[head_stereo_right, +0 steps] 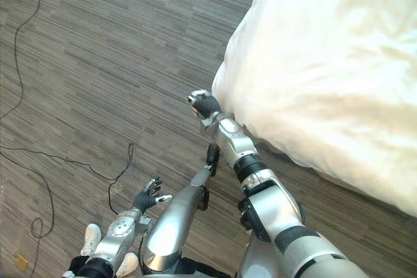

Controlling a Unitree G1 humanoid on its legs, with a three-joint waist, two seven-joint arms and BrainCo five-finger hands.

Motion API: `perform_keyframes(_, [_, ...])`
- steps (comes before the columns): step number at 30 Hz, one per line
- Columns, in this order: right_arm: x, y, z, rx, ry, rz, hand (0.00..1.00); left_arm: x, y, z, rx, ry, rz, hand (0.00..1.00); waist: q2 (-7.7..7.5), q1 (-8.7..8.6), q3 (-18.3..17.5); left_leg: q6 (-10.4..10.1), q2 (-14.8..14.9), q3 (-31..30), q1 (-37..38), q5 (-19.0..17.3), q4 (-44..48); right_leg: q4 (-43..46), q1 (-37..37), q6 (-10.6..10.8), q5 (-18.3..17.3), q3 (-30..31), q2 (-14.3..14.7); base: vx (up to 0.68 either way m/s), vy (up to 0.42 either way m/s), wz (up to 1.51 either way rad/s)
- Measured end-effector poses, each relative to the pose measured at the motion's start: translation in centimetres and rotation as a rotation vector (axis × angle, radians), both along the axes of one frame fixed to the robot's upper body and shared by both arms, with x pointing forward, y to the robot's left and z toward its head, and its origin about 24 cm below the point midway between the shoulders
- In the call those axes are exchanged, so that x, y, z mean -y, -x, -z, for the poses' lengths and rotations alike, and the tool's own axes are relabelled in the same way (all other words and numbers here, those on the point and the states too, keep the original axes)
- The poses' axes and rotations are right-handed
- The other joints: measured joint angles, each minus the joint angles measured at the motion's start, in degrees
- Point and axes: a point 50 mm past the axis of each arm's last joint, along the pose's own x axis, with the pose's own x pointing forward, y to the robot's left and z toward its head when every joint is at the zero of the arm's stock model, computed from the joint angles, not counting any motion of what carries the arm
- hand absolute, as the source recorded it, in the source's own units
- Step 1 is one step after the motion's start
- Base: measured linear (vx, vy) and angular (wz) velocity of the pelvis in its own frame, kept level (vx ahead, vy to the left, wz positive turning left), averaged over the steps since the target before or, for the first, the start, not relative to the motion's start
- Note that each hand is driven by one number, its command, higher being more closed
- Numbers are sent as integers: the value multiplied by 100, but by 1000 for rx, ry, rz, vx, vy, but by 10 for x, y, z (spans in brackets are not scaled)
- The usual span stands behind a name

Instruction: Tidy the bed and pick cloth on bed and put in laundry

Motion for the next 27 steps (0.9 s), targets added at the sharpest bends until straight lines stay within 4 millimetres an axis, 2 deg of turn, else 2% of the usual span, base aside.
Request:
perform_keyframes(1, [5,0,3,-15,-3,31,100,2,-2,-2,7,1,2,0,2,-7,-1,-4,5,-8,-38,19,-4,44,-76,-11,-6,21,-6,-68,-58,-19])
perform_keyframes(3, [31,0,14,-56,-43,140,100,9,-8,-6,24,24,-1,0,11,-49,-7,-8,21,2,-143,33,-4,197,-311,-63,-43,144,-22,-82,-49,-21])
perform_keyframes(4, [40,6,25,-74,-133,186,100,12,-7,-4,17,33,-11,0,17,-155,-11,-6,28,63,-171,36,-10,251,-441,-99,-85,232,-28,-79,-33,-20])
perform_keyframes(6, [44,17,40,-106,-269,262,100,14,-5,-2,1,45,-36,0,32,-278,-21,-3,32,185,-171,25,-21,282,-521,-92,-81,350,-29,-47,-25,-28])
perform_keyframes(7, [63,33,59,-115,-378,361,100,12,-2,0,-4,60,-96,0,43,-436,-29,55,12,322,-167,-24,-39,364,-626,-69,-70,480,-68,-9,-10,-32])
perform_keyframes(9, [87,54,79,-116,-427,458,100,8,0,1,-9,59,-146,0,30,-619,-22,75,1,459,-157,-26,-66,377,-677,-29,-29,612,-76,32,-2,-38])
perform_keyframes(10, [116,79,99,-117,-437,565,100,2,3,3,-20,52,-193,0,-5,-834,1,91,-1,582,-54,-28,-110,344,-668,27,42,729,-71,64,-6,-47])
perform_keyframes(12, [139,104,114,-110,-451,648,100,-6,8,4,-34,46,-243,0,-114,-1050,46,162,10,720,108,-96,-112,316,-592,35,62,850,-47,76,-23,-51])
perform_keyframes(13, [155,123,122,-92,-463,700,100,-11,10,4,-37,44,-259,0,-193,-1207,85,157,39,806,272,-152,-125,235,-461,29,84,943,16,71,-35,-47])
perform_keyframes(14, [162,132,125,-82,-475,724,100,-13,11,4,-40,42,-261,0,-214,-1271,84,151,73,852,347,-177,-126,162,-382,27,114,950,59,78,-46,-53])
perform_keyframes(16, [183,162,137,-63,-533,807,100,-23,15,2,-38,29,-278,0,-370,-1426,74,125,164,986,706,-245,-212,-126,-26,27,186,1046,244,89,-40,-45])
perform_keyframes(19, [197,181,140,-25,-581,858,100,-34,16,-4,-17,11,-299,0,-535,-1523,55,60,280,1062,958,-323,-224,-416,298,-8,260,1092,414,97,-48,-24])
perform_keyframes(22, [217,192,128,102,-655,893,100,-48,16,-4,-50,3,-339,0,-671,-1616,24,54,417,1228,1324,-387,-264,-740,731,-7,413,1164,587,134,-48,-27])
perform_keyframes(23, [229,195,112,215,-679,906,100,-57,19,-1,-74,-1,-364,0,-733,-1635,-34,56,440,1357,1490,-439,-263,-819,878,-8,448,1268,620,101,-20,-41])
perform_keyframes(24, [244,200,90,342,-648,950,100,-65,22,3,-96,-6,-378,0,-788,-1665,-168,46,446,1469,1628,-500,-262,-867,991,-3,451,1317,632,86,-3,-38])
perform_keyframes(25, [250,202,77,417,-627,969,100,-68,24,5,-107,-9,-383,0,-812,-1692,-249,48,446,1525,1684,-526,-262,-876,1027,-2,452,1343,632,106,-1,-35])
perform_keyframes(26, [260,208,41,606,-585,988,100,-73,28,8,-124,-9,-388,0,-841,-1716,-423,44,455,1608,1808,-597,-258,-908,1132,1,452,1408,640,123,5,-31])
perform_keyframes(27, [261,214,5,773,-528,972,100,-74,31,11,-142,0,-387,0,-874,-1727,-656,27,474,1690,1892,-699,-190,-976,1230,11,456,1431,645,122,5,-31])
